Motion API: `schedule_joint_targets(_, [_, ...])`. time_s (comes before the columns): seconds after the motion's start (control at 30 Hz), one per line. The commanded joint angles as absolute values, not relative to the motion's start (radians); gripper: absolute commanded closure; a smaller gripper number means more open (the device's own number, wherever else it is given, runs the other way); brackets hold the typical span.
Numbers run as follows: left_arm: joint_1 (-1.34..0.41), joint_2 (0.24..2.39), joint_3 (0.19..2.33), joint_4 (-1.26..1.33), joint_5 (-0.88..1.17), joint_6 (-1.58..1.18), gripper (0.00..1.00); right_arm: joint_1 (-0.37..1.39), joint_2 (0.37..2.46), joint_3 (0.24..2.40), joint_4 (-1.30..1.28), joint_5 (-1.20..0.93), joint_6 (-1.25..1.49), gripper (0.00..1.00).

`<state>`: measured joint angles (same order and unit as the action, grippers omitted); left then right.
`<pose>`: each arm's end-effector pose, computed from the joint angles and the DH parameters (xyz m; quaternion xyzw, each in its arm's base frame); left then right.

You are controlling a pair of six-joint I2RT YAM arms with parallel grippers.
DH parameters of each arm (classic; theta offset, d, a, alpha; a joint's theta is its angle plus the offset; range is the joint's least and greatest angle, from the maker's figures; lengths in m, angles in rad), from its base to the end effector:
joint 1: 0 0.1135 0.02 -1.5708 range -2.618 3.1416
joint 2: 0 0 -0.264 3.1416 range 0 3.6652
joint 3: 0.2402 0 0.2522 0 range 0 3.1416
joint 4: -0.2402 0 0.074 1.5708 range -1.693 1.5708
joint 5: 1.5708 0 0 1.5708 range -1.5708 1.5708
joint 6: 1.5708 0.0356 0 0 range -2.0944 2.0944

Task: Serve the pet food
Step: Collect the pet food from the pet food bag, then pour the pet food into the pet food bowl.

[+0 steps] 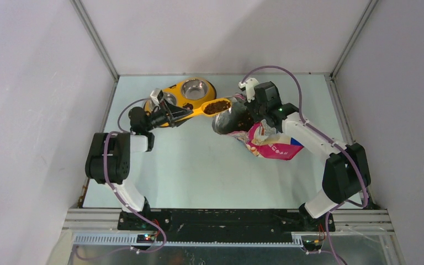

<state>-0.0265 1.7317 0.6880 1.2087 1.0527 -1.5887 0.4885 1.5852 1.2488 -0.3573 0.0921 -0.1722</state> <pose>0.3268 -0.0396 0.2076 -0.1213 0.6668 -0.7012 0.2213 0.3185 0.1656 0.2833 -0.2749 0.8618 0.0256 0.4254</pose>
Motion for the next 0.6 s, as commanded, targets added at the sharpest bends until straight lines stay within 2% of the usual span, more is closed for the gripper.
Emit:
schedule_joint_targets(0.0, [-0.003,1.67,0.683,1.238,1.038,-1.568,1.0,0.455,1.576,1.259,-0.39,0.146,-0.184,1.0])
schedule_joint_targets(0.2, [-0.003,1.651,0.672,1.184,1.038,-1.526,1.0,0.447,1.585,1.261,-0.376,0.179,-0.18,1.0])
schedule_joint_targets(0.57, [-0.005,1.646,0.67,1.233,1.04,-1.558,1.0,0.418,1.632,1.266,-0.346,0.256,-0.169,1.0])
